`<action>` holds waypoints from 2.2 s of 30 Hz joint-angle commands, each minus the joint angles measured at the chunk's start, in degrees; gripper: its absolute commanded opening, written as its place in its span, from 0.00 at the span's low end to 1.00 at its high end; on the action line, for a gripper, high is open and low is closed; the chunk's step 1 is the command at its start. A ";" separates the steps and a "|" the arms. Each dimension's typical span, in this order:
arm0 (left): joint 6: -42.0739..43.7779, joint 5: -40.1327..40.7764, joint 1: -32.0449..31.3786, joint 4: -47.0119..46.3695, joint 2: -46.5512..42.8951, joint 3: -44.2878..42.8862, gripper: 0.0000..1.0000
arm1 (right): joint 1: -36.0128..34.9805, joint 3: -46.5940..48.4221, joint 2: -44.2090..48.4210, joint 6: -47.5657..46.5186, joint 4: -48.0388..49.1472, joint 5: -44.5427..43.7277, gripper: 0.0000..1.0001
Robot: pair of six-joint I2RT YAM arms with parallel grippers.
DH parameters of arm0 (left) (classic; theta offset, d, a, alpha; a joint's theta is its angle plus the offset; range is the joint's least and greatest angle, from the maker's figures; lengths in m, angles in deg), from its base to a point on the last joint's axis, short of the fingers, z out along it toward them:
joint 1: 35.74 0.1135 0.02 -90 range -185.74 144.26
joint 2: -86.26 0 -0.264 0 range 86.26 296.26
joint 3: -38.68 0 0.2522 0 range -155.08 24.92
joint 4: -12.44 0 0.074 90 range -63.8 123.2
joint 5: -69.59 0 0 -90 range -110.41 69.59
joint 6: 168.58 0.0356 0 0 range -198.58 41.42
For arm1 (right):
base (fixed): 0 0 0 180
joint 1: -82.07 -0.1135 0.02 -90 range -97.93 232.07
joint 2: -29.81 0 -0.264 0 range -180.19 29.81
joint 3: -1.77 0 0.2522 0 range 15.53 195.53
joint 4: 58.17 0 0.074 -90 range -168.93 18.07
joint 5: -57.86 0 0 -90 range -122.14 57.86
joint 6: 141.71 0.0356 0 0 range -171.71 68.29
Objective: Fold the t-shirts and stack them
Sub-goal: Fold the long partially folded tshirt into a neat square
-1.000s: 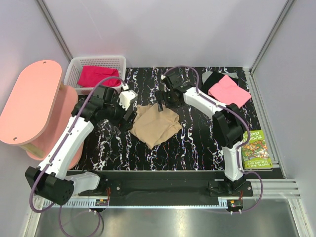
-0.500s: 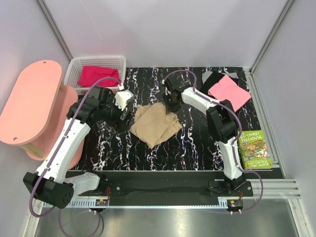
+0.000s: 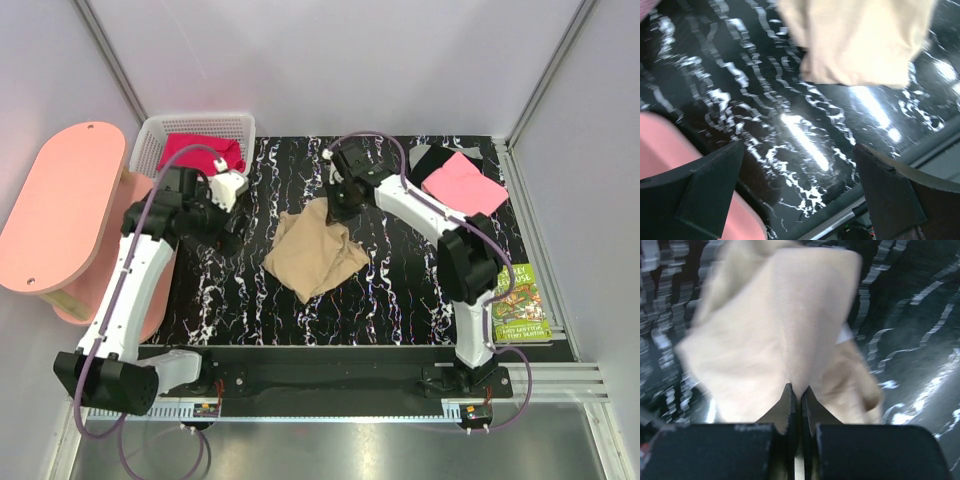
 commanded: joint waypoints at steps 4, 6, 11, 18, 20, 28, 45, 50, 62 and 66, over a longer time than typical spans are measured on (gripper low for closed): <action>-0.50 -3.39 9.91 -2.42 3.22 -9.84 0.99 | -15.51 -0.94 11.91 2.17 -2.18 0.02 0.00; -0.50 -3.39 12.11 -2.42 3.31 -10.81 0.99 | -19.54 -1.56 11.91 3.31 -2.09 -0.77 0.00; -0.15 -4.53 14.13 -1.90 3.14 -11.16 0.99 | -27.29 -1.13 10.07 5.60 -2.09 -2.35 0.00; 0.55 -5.32 14.83 -1.81 2.78 -10.46 0.99 | -31.61 0.19 8.92 6.40 -1.91 -4.36 0.00; 0.55 -5.85 14.83 -1.81 2.70 -10.11 0.99 | -31.44 -0.42 9.18 4.73 -1.91 -7.60 0.00; 1.17 -6.20 14.83 -1.81 2.87 -8.62 0.99 | -27.22 0.03 9.36 4.37 -0.86 -6.40 0.00; 2.57 -7.96 14.66 -0.58 2.70 -8.00 0.99 | -8.24 -17.12 8.66 6.92 16.19 -2.97 0.00; 2.31 -8.14 14.13 -0.49 2.96 -7.65 0.99 | -7.09 -14.24 7.51 8.76 17.68 0.45 0.00; 1.25 -7.96 12.37 -0.84 3.58 -6.68 0.99 | -2.36 -13.16 9.98 11.84 21.37 1.52 0.00; 1.25 -7.61 12.02 -1.10 3.40 -6.42 0.99 | -0.06 -16.68 7.70 12.37 23.30 1.08 0.00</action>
